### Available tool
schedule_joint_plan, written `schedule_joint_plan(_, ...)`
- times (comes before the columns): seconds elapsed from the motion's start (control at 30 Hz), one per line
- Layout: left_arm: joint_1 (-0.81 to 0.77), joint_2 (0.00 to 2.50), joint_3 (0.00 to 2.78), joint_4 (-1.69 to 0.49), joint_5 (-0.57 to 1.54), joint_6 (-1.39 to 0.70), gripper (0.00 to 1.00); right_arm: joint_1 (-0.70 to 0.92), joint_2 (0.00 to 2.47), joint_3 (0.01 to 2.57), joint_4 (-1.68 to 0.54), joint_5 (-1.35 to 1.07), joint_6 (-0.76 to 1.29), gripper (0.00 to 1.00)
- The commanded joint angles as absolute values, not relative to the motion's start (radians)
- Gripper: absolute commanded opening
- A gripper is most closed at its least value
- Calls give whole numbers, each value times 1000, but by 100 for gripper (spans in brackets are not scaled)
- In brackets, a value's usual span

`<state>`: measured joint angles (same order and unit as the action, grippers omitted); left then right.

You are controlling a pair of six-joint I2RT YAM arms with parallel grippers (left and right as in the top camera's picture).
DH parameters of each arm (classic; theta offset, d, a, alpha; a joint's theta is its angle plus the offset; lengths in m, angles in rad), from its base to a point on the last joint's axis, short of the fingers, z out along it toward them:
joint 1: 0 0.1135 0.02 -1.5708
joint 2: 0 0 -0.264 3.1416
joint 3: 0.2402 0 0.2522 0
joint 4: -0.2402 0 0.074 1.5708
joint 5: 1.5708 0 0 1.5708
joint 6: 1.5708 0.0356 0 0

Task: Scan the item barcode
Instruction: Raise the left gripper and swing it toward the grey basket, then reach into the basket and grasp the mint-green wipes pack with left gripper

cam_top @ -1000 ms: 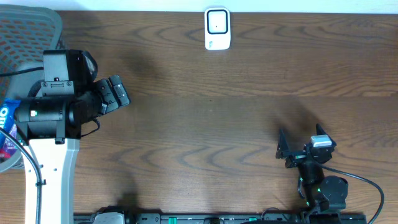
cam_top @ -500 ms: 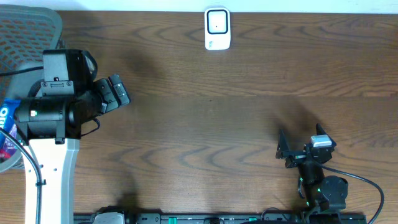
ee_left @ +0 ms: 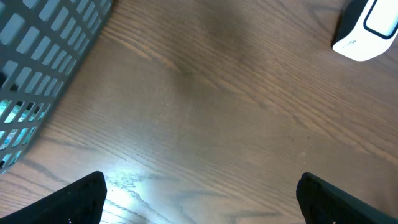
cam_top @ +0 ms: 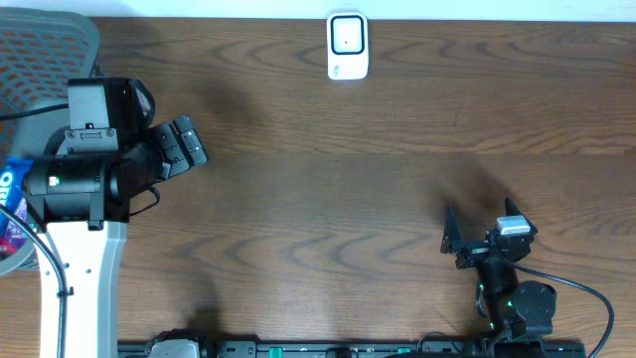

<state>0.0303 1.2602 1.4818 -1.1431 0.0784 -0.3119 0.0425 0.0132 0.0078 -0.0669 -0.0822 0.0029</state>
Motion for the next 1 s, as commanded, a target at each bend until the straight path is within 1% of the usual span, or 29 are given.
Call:
schedule_joint_plan(0.0,33,1255,1505,-1138,67,-344,98,41,13,6,-70,-88,-8,99)
schedule_joint_plan(0.13,34,1255,1505,-1107,56,-330,98,41,13,6,-70,-88,-8,99)
schedule_joint_plan(0.17,36,1255,1505,-1049,6,-323,98,41,13,6,-70,-88,-8,99)
schedule_joint_plan(0.3,54,1251,1506,-926,3,-324,98,41,13,6,-70,-88,-8,99)
schedule_joint_plan(0.4,76,1251,1506,-877,3,-324,98,41,13,6,-70,-88,-8,99)
schedule_joint_plan(0.7,180,1254,1505,-874,3,-347,98,41,13,6,-70,-88,-8,99)
schedule_joint_plan(0.97,201,1254,1505,-879,2,-372,98,41,13,6,-70,-88,-8,99)
